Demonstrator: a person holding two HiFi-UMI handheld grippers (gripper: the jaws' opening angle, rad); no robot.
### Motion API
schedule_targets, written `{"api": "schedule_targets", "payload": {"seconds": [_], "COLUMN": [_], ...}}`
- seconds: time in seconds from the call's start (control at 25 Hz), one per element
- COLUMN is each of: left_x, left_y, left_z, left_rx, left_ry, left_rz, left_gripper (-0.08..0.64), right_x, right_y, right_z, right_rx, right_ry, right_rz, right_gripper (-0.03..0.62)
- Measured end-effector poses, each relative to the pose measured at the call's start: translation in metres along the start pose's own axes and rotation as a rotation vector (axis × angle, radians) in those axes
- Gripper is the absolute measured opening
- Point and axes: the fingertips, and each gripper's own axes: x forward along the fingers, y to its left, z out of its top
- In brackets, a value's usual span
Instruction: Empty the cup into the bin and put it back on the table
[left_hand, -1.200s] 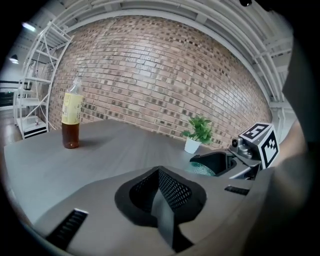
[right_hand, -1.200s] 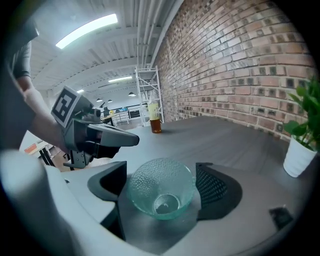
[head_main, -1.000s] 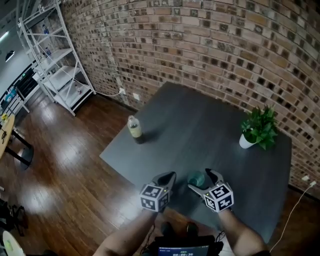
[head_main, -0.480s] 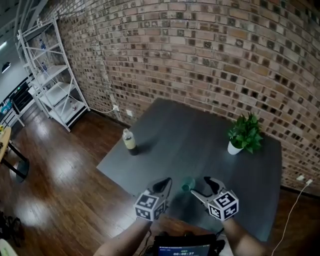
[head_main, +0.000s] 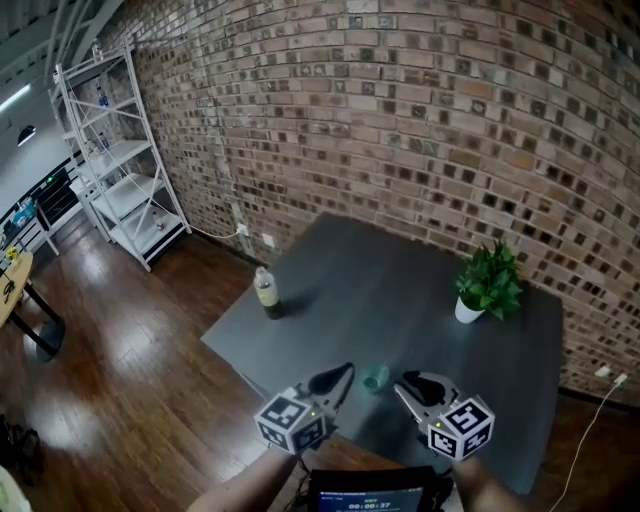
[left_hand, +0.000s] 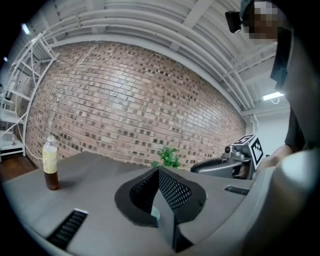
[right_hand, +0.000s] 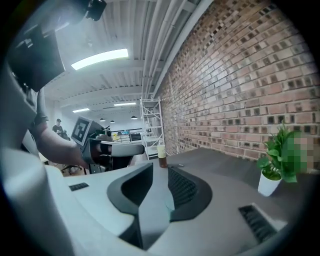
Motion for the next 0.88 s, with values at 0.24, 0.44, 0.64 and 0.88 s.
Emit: {"api": "schedule_targets", "payload": {"seconds": [0.24, 0.44, 0.64, 0.88], "left_x": [-0.012, -0.022, -0.026, -0.030], "left_y": [-0.022, -0.029, -0.045, -0.057], "left_z": [0.000, 0.011, 0.012, 0.023], "left_rx": [-0.010, 0.003, -0.004, 0.002], "left_ry": [-0.006, -0.041, -0.035, -0.085], "left_rz": [-0.030, 0.000, -0.018, -0.008], "left_gripper": [-0.009, -0.009, -0.009, -0.009], "right_x": [-0.019, -0.036, -0.049, -0.064], "right_y": [0.009, 0.019, 0.022, 0.025], "right_z": [0.009, 0.024, 0.035, 0.045], "right_rx": [0.004, 0.010, 0.009, 0.000], "right_ry": [-0.027, -0.056, -0.090, -0.108], "right_rz": [-0.001, 0.015, 0.014, 0.026], "right_gripper": [0.030, 0.029, 0.003, 0.002]}}
